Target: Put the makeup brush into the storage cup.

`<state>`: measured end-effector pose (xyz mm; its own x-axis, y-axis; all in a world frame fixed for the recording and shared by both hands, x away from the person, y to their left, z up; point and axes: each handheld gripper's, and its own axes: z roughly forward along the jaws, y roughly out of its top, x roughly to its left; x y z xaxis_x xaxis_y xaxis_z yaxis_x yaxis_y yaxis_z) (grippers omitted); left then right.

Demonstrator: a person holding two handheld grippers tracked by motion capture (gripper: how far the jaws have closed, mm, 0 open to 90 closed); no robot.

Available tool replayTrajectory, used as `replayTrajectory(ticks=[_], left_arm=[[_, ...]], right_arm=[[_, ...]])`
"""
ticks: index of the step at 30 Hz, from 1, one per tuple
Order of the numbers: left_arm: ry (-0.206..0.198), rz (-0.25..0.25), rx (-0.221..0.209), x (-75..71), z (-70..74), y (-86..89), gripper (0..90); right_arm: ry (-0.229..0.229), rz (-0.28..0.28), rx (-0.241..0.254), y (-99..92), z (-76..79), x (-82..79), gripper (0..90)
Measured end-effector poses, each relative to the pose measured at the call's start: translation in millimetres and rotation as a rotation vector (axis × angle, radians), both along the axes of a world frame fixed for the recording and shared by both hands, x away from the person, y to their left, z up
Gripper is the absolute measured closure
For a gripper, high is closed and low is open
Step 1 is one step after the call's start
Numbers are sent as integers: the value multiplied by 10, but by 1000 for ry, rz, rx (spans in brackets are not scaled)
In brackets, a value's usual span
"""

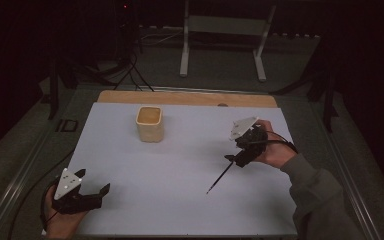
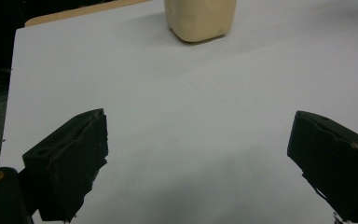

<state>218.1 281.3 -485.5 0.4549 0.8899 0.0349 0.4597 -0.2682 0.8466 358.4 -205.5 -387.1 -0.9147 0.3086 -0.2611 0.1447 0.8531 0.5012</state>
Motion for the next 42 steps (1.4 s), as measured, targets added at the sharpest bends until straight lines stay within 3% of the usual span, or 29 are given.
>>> replayTrajectory(ticks=[23, 42], left_arm=[[1, -8, -2, 0, 0, -2, 64], [-2, -8, -3, 1, 0, 0, 66]], right_arm=[[20, 81, -151, 147, -27, 16, 150], [39, 127, -215, 252, -72, 0, 155]])
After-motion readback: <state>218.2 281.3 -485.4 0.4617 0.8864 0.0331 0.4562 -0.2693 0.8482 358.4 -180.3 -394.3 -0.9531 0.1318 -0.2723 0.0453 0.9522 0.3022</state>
